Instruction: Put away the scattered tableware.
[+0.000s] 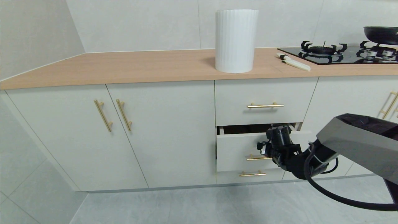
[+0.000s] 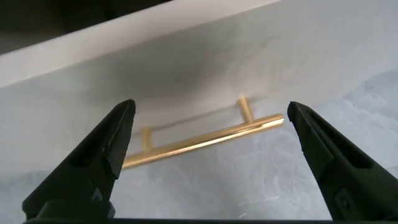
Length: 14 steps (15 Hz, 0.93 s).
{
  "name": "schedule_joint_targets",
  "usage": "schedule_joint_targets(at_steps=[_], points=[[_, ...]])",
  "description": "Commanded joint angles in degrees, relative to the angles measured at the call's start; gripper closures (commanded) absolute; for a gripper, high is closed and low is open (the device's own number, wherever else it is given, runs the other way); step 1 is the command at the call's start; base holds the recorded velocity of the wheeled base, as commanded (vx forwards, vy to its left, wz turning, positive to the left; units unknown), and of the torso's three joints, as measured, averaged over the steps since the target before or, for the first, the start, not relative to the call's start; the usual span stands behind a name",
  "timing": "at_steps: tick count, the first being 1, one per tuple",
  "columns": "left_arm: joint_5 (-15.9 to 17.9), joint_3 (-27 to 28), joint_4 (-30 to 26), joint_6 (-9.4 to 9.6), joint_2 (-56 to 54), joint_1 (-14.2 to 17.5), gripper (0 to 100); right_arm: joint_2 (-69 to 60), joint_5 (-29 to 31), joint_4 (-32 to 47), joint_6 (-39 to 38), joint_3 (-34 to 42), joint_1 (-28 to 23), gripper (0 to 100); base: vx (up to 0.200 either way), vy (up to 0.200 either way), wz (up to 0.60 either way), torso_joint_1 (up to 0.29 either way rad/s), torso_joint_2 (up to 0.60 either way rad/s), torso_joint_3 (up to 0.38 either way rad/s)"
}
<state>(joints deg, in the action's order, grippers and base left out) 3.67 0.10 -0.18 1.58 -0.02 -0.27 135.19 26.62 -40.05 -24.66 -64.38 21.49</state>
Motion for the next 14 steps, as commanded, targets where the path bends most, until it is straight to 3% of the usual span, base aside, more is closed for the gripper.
schedule_joint_targets(at_steps=[1, 14], points=[[0.02, -0.01, 0.01, 0.0, 0.02, 0.0, 0, 1.83, 0.36, -0.12, -0.48, -2.07, -0.75, 0, 0.0, 0.0, 0.0, 0.0, 0.0, 0.0], [0.02, -0.01, 0.01, 0.0, 0.02, 0.0, 0, 7.01, 5.46, -0.56, -1.18, -12.09, -5.94, 0, 0.0, 0.0, 0.0, 0.0, 0.0, 0.0]])
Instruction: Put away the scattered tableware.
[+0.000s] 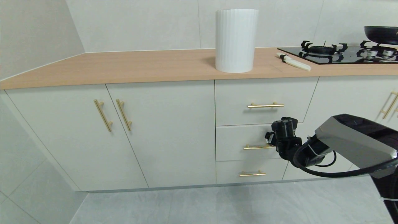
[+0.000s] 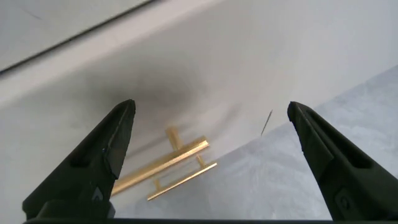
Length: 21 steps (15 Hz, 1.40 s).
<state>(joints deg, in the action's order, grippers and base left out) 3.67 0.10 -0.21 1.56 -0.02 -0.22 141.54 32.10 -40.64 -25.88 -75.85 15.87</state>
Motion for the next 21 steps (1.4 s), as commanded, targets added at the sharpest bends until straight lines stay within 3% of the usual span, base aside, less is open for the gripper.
schedule_joint_targets(at_steps=[1, 21], points=[[0.02, -0.01, 0.03, 0.02, 0.02, -0.04, 0, 1.54, 1.12, 0.04, 0.04, -1.93, -1.02, 0, 0.0, 0.0, 0.0, 0.0, 0.0, 0.0], [0.02, -0.01, 0.03, 0.02, 0.02, -0.04, 0, 0.66, 1.3, 0.57, 0.13, -3.16, -3.3, 0, 0.0, 0.0, 0.0, 0.0, 0.0, 0.0]])
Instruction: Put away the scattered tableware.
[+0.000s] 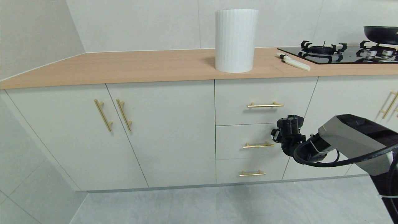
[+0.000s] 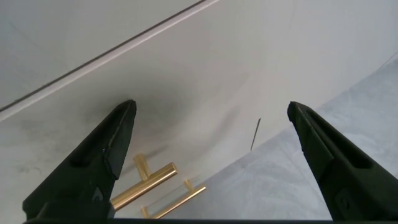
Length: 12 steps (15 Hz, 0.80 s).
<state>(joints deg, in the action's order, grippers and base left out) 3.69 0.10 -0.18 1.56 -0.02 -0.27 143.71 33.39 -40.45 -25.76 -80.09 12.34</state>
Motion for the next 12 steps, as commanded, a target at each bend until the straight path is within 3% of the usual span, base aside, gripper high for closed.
schedule_joint_targets(at_steps=[1, 6, 10, 12], points=[[0.0, -0.01, 0.01, 0.02, 0.02, 0.0, 0, -3.62, 0.01, 0.63, 0.09, 3.19, 0.5, 0, 0.0, 0.0, 0.0, 0.0, 0.0, 0.0], [0.0, -0.01, 0.01, 0.02, 0.02, 0.0, 0, -23.48, -3.51, 2.3, 2.73, 18.83, 2.87, 0, 0.0, 0.0, 0.0, 0.0, 0.0, 0.0], [0.0, -0.01, 0.01, 0.02, 0.02, 0.0, 0, -44.93, -2.98, 5.12, 3.7, 34.21, 5.24, 0, 0.0, 0.0, 0.0, 0.0, 0.0, 0.0], [0.0, -0.01, 0.01, 0.02, 0.02, 0.0, 0, -61.01, -2.1, 4.94, 8.18, 46.87, 5.68, 0, 0.0, 0.0, 0.0, 0.0, 0.0, 0.0]])
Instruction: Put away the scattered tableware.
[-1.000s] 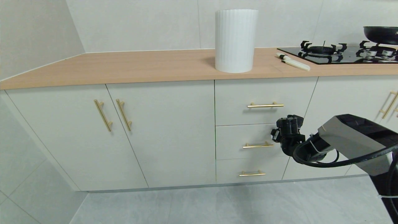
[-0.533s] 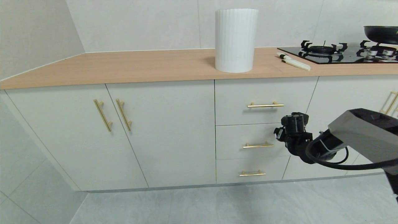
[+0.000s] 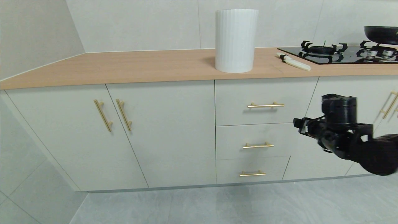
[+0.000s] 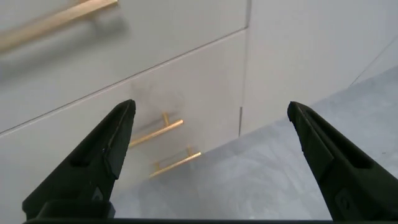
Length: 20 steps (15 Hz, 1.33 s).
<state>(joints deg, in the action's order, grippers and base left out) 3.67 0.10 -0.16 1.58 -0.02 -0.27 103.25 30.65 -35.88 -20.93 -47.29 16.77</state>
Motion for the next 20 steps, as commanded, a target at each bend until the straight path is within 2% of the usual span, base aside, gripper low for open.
schedule_joint_targets(at_steps=[1, 2, 4, 5, 7, 8, 12, 14, 18, 20], points=[[0.02, -0.01, -0.02, 0.0, 0.02, 0.0, 0, -25.91, 0.99, 0.46, 5.46, 17.4, 1.24, 0, 0.0, 0.0, 0.0, 0.0, 0.0, 0.0], [0.02, -0.01, -0.02, 0.0, 0.02, 0.0, 0, -35.58, 1.08, 0.81, 9.94, 22.59, 1.24, 0, 0.0, 0.0, 0.0, 0.0, 0.0, 0.0], [0.02, -0.01, -0.02, 0.0, 0.02, 0.0, 0, -49.9, 1.96, 4.85, 17.59, 27.6, 0.72, 0, 0.0, 0.0, 0.0, 0.0, 0.0, 0.0], [0.02, -0.01, -0.02, 0.0, 0.02, 0.0, 0, -55.0, 2.31, 8.1, 19.26, 28.04, -0.51, 0, 0.0, 0.0, 0.0, 0.0, 0.0, 0.0], [0.02, -0.01, -0.02, 0.0, 0.02, 0.0, 0, -65.81, 1.78, 17.77, 22.07, 26.72, -7.55, 0, 0.0, 0.0, 0.0, 0.0, 0.0, 0.0], [0.02, -0.01, -0.02, 0.0, 0.02, 0.0, 0, -70.03, 1.43, 21.11, 22.69, 26.28, -9.39, 0, 0.0, 0.0, 0.0, 0.0, 0.0, 0.0], [0.02, -0.01, -0.02, 0.0, 0.02, 0.0, 0, -87.26, 1.26, 35.09, 23.83, 26.98, -13.96, 0, 0.0, 0.0, 0.0, 0.0, 0.0, 0.0], [0.02, -0.01, -0.02, 0.0, 0.02, 0.0, 0, -94.2, 1.17, 41.06, 25.59, 26.98, -14.31, 0, 0.0, 0.0, 0.0, 0.0, 0.0, 0.0], [0.02, -0.01, -0.02, 0.0, 0.02, 0.0, 0, -101.5, 0.64, 44.05, 27.61, 27.16, -15.98, 0, 0.0, 0.0, 0.0, 0.0, 0.0, 0.0], [0.02, -0.01, -0.02, 0.0, 0.02, 0.0, 0, -103.25, -3.14, 44.05, 27.61, 28.65, -16.6, 0, 0.0, 0.0, 0.0, 0.0, 0.0, 0.0]])
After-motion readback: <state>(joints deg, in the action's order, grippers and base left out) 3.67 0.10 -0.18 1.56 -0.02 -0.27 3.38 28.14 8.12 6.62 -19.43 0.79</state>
